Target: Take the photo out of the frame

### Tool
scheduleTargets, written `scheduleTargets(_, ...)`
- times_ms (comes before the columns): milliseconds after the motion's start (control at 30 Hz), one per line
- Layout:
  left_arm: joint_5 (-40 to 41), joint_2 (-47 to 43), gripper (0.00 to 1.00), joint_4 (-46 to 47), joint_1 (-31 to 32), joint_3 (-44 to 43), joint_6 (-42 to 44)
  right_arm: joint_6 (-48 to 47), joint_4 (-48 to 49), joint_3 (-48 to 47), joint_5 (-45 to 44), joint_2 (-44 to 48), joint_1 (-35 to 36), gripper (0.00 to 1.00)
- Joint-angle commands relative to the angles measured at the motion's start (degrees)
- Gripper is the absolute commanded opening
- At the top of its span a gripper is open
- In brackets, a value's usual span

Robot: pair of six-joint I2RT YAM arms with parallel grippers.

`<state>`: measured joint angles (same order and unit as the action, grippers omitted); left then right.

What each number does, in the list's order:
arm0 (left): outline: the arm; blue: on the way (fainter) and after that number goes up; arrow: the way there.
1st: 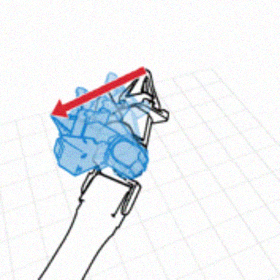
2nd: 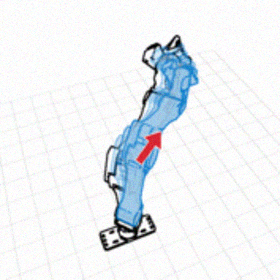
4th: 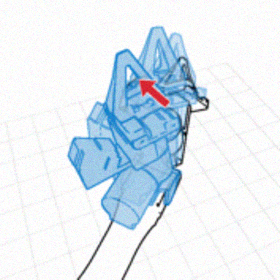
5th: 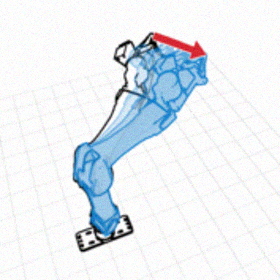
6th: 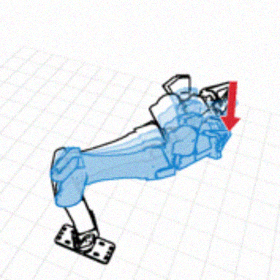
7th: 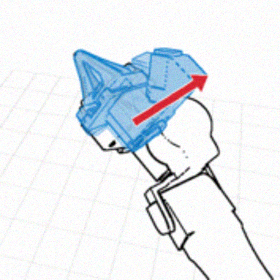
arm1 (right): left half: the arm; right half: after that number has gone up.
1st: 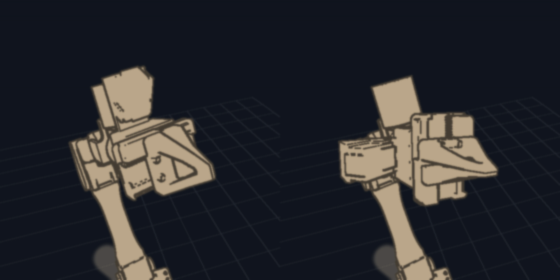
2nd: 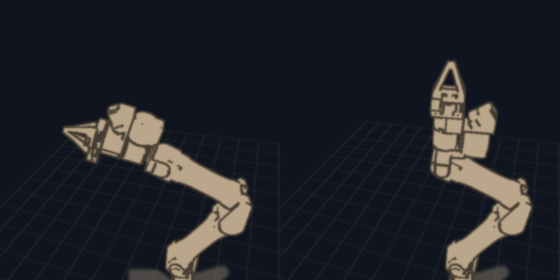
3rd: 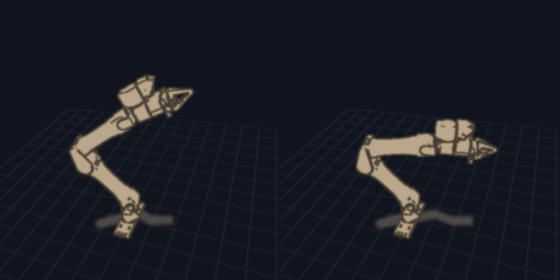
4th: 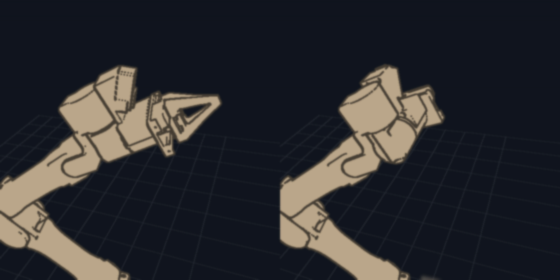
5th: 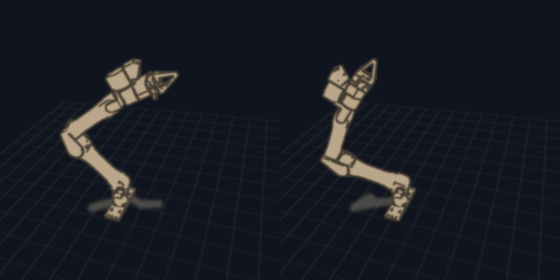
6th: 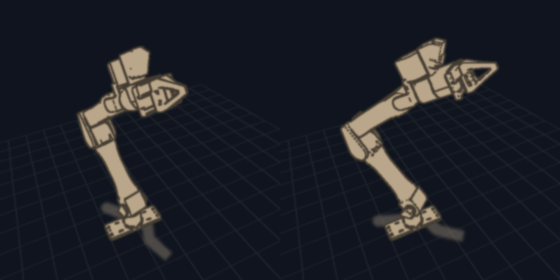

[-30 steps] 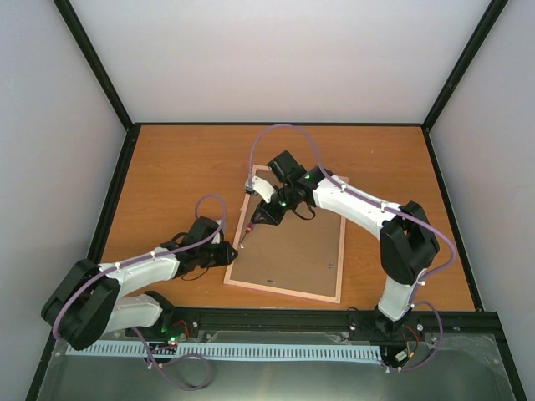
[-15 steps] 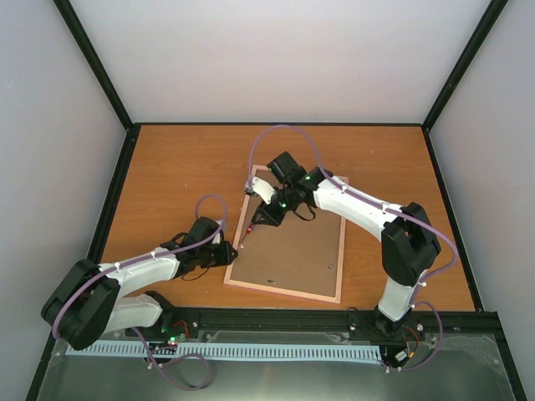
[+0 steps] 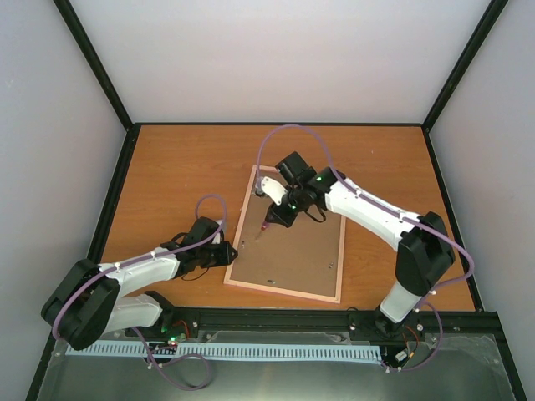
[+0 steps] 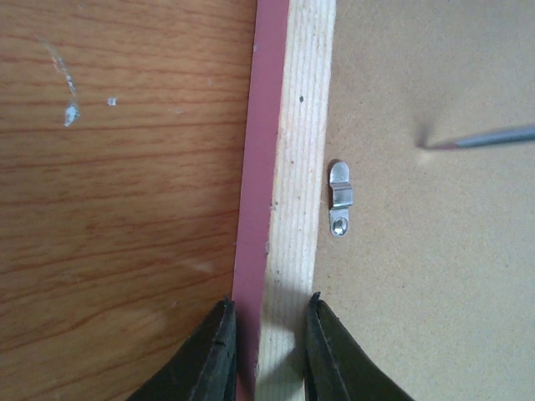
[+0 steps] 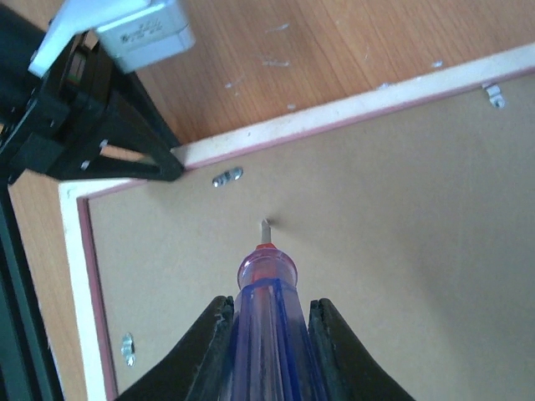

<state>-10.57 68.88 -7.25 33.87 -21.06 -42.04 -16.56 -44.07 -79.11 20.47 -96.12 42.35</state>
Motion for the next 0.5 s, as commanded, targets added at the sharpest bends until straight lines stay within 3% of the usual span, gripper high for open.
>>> scheduleTargets(0,2.1,0.5,0.01,-3.3,0.1,-0.2,-2.2,-1.6,-4.7,1.8,-1.1,5.5,-0.2,0.03)
scheduleTargets(133,2.0,0.0,0.02,-4.5,0.1,-1.7,-2.1,-2.4,-4.8,4.6,-2.8,11.4,-0.6,0.03)
scheduleTargets(200,2.0,-0.4,0.11,-6.1,0.1,-3.6,-1.7,-2.8,-4.5,6.3,-3.2,14.2,-2.1,0.03)
scheduleTargets(333,4.1,0.1,0.39,-9.7,0.1,-9.6,0.2,-3.6,-2.9,10.8,0.3,19.0,-8.0,0.03)
scheduleTargets(467,8.3,5.4,0.51,-11.8,-0.5,-16.8,3.5,-4.3,0.5,17.5,5.9,23.6,-14.1,0.03)
